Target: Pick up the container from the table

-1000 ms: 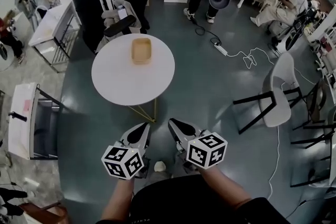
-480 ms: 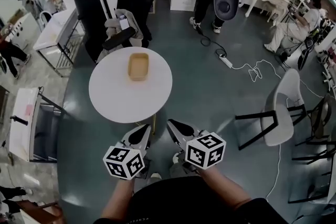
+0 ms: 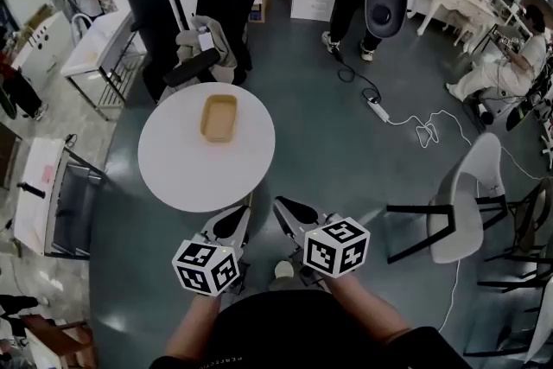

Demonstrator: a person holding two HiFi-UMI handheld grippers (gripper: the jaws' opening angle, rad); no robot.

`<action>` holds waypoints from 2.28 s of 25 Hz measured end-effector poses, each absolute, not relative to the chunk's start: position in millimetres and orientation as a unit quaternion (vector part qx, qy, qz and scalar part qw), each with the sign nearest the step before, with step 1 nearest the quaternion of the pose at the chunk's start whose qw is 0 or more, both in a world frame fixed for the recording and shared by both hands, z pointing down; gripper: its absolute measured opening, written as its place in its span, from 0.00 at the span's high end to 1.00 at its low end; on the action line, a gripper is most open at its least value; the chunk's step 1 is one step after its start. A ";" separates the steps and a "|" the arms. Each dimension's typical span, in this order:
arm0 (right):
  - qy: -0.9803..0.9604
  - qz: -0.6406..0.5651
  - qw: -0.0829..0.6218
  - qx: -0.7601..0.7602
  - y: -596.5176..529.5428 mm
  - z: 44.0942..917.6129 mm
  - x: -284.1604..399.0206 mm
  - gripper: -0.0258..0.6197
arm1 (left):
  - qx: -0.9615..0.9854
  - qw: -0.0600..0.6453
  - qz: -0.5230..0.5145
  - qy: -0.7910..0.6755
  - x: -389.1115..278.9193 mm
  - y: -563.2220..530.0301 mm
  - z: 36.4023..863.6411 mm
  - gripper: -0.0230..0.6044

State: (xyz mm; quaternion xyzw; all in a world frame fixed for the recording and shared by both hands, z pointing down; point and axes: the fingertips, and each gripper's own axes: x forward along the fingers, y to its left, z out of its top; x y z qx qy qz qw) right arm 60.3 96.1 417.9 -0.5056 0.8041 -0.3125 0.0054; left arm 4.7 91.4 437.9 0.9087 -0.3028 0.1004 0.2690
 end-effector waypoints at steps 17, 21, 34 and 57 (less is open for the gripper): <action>0.817 -0.327 -0.006 -0.476 63.7 431.6 80.7 0.96 | 0.888 0.272 0.106 -0.355 15.3 53.9 448.5 0.97; 0.815 -0.330 -0.009 -0.475 44.6 433.6 77.7 0.96 | 0.886 0.276 0.104 -0.357 12.3 37.0 450.8 0.97; 0.808 -0.334 -0.028 -0.485 -40.9 441.7 55.6 0.96 | 0.883 0.281 0.110 -0.361 -16.6 -44.3 458.9 0.97; 0.785 -0.328 -0.065 -0.522 -123.7 461.9 35.8 0.96 | 0.880 0.280 0.128 -0.361 -61.7 -131.0 484.2 0.97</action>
